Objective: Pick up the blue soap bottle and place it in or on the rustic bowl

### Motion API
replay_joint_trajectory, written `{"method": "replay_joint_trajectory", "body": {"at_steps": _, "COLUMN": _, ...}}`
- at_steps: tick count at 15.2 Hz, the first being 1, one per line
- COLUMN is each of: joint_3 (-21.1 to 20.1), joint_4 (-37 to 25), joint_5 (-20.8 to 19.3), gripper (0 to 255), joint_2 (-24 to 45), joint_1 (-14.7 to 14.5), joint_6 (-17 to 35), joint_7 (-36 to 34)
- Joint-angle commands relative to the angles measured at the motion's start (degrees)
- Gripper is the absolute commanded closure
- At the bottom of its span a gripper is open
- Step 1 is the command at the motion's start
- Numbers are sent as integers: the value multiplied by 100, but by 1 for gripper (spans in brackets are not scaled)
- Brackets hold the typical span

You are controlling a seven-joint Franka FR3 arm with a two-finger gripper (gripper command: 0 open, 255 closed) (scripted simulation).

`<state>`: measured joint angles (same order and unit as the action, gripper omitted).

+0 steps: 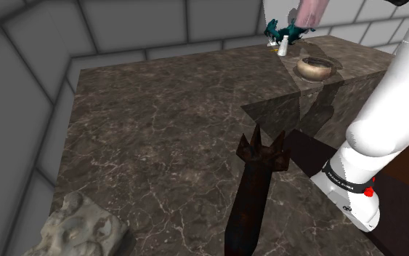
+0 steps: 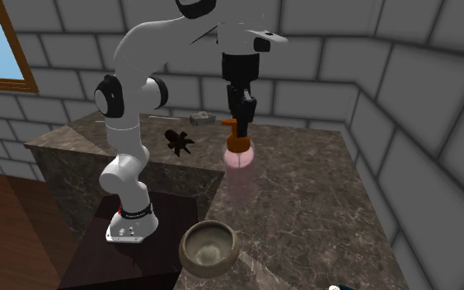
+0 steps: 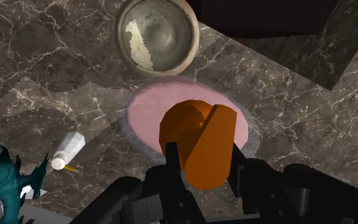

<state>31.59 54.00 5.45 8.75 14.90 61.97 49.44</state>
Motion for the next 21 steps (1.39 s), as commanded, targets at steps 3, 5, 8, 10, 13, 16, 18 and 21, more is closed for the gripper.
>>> {"method": "replay_joint_trajectory", "body": {"at_steps": 3, "joint_3": 185, "joint_4": -38, "joint_5": -115, "gripper": 255, "joint_2": -254, "joint_1": 243, "joint_6": -281, "joint_7": 487}}
{"method": "replay_joint_trajectory", "body": {"at_steps": 5, "joint_3": 301, "joint_4": -200, "joint_5": -106, "gripper": 255, "joint_2": -275, "joint_1": 409, "joint_6": -469, "joint_7": 754}}
{"method": "replay_joint_trajectory", "body": {"at_steps": 8, "joint_3": 362, "joint_4": -70, "joint_5": -207, "gripper": 255, "joint_2": -433, "joint_1": 472, "joint_6": -475, "joint_7": 938}}
{"method": "replay_joint_trajectory", "body": {"at_steps": 10, "joint_3": 266, "joint_4": 493, "joint_5": -429, "gripper": 255, "joint_2": -745, "joint_1": 306, "joint_6": -169, "joint_7": 810}}
{"method": "replay_joint_trajectory", "body": {"at_steps": 13, "joint_3": 136, "joint_4": 1185, "joint_5": -660, "gripper": 255, "joint_2": -1115, "joint_1": 170, "joint_6": 216, "joint_7": 651}}
{"method": "replay_joint_trajectory", "body": {"at_steps": 16, "joint_3": 29, "joint_4": 1770, "joint_5": -823, "gripper": 255, "joint_2": -1411, "joint_1": 102, "joint_6": 549, "joint_7": 524}}
{"method": "replay_joint_trajectory", "body": {"at_steps": 18, "joint_3": -29, "joint_4": 2119, "joint_5": -908, "gripper": 255, "joint_2": -1579, "joint_1": 75, "joint_6": 753, "joint_7": 453}}
{"method": "replay_joint_trajectory", "body": {"at_steps": 21, "joint_3": -101, "joint_4": 2598, "joint_5": -1010, "gripper": 255, "joint_2": -1798, "joint_1": 55, "joint_6": 1041, "joint_7": 362}}
